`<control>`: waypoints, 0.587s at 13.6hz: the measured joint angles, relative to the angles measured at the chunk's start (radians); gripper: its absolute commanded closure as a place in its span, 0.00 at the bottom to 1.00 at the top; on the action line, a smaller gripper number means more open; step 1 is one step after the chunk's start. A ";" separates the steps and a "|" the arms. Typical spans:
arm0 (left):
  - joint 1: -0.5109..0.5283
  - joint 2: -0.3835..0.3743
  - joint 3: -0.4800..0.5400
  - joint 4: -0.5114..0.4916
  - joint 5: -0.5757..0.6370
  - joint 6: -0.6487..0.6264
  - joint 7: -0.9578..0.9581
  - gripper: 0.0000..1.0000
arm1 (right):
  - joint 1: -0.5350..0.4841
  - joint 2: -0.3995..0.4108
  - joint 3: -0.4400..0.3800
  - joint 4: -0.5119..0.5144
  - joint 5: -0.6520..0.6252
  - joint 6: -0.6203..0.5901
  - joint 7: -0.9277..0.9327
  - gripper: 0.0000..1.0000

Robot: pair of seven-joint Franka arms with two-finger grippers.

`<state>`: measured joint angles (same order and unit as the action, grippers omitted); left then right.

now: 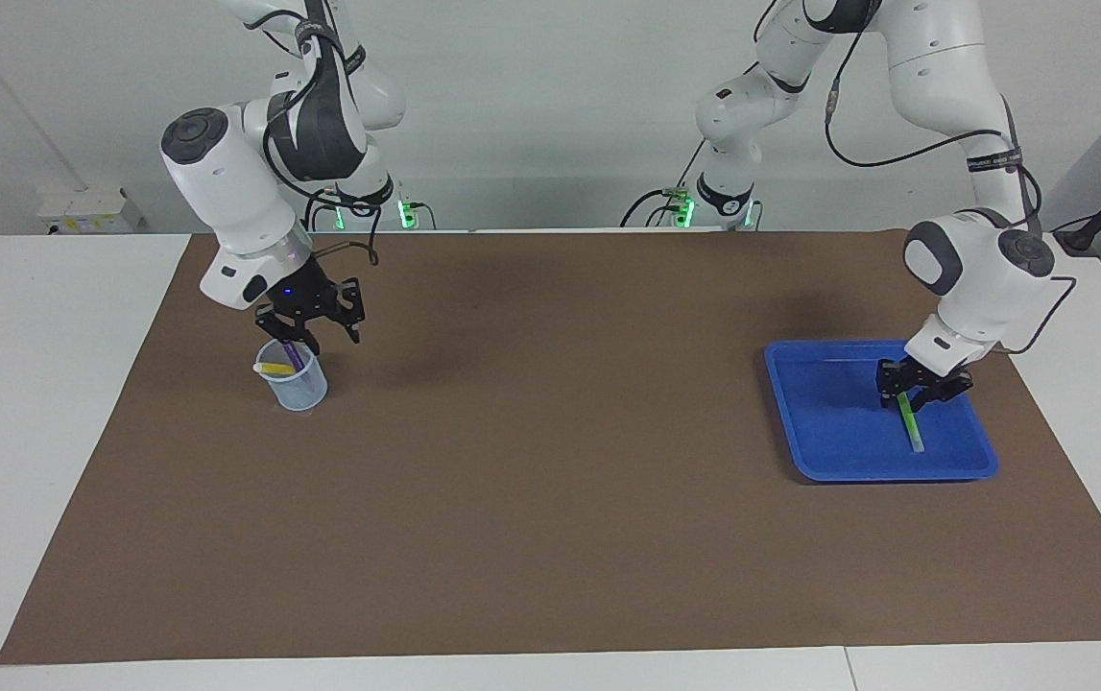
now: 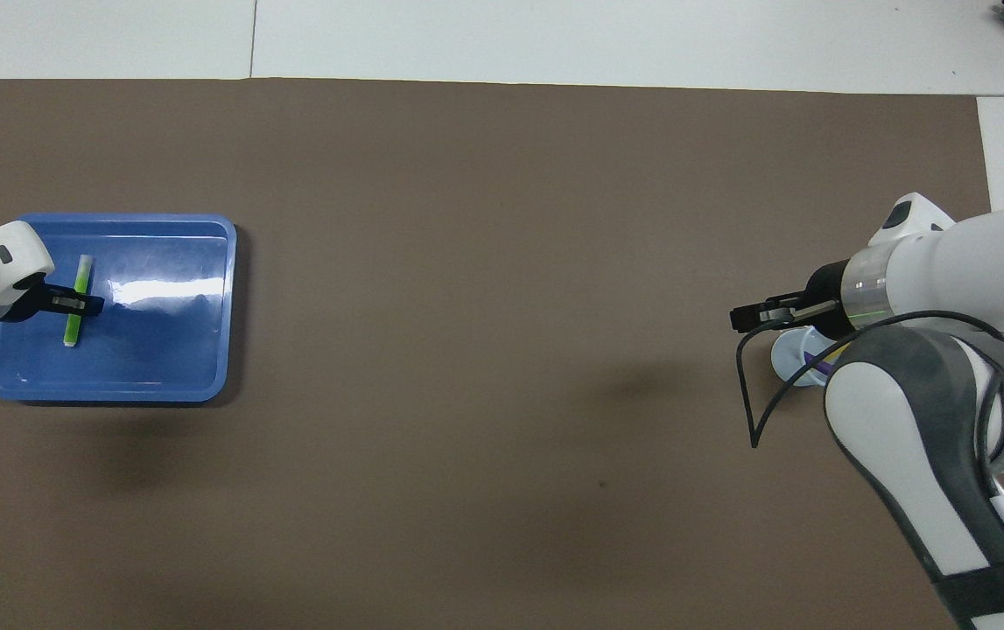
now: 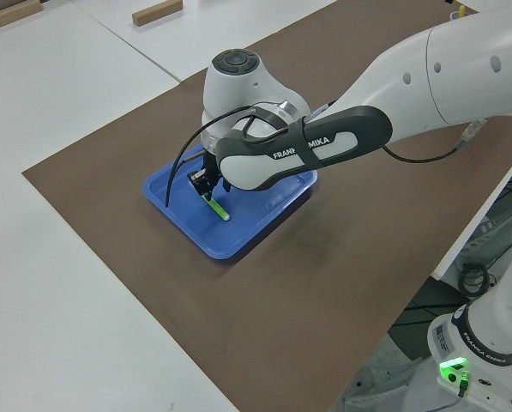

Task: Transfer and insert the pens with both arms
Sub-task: 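Insert the purple pen into the white cup with the right gripper, then lift the green pen with the left gripper while the right gripper approaches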

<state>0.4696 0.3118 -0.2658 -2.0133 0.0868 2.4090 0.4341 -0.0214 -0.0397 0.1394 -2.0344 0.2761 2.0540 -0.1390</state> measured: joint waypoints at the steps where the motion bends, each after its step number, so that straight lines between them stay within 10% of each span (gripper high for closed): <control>1: 0.000 0.015 0.000 0.015 0.001 0.002 0.000 0.50 | 0.017 0.000 0.000 0.005 0.056 0.000 0.044 0.34; 4: 0.006 0.052 0.000 0.034 0.002 0.017 0.002 0.54 | 0.076 0.000 0.002 0.029 0.201 0.010 0.160 0.33; 7: 0.011 0.061 0.000 0.037 0.002 0.033 0.002 1.00 | 0.180 0.000 0.005 0.036 0.229 0.100 0.331 0.33; 8: 0.011 0.061 0.000 0.038 0.002 0.035 0.002 1.00 | 0.223 0.000 0.005 0.036 0.229 0.131 0.400 0.33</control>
<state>0.4811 0.3726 -0.2658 -1.9751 0.0887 2.4439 0.4365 0.2019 -0.0393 0.1448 -1.9982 0.5055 2.1848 0.2613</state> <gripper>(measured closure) 0.709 0.317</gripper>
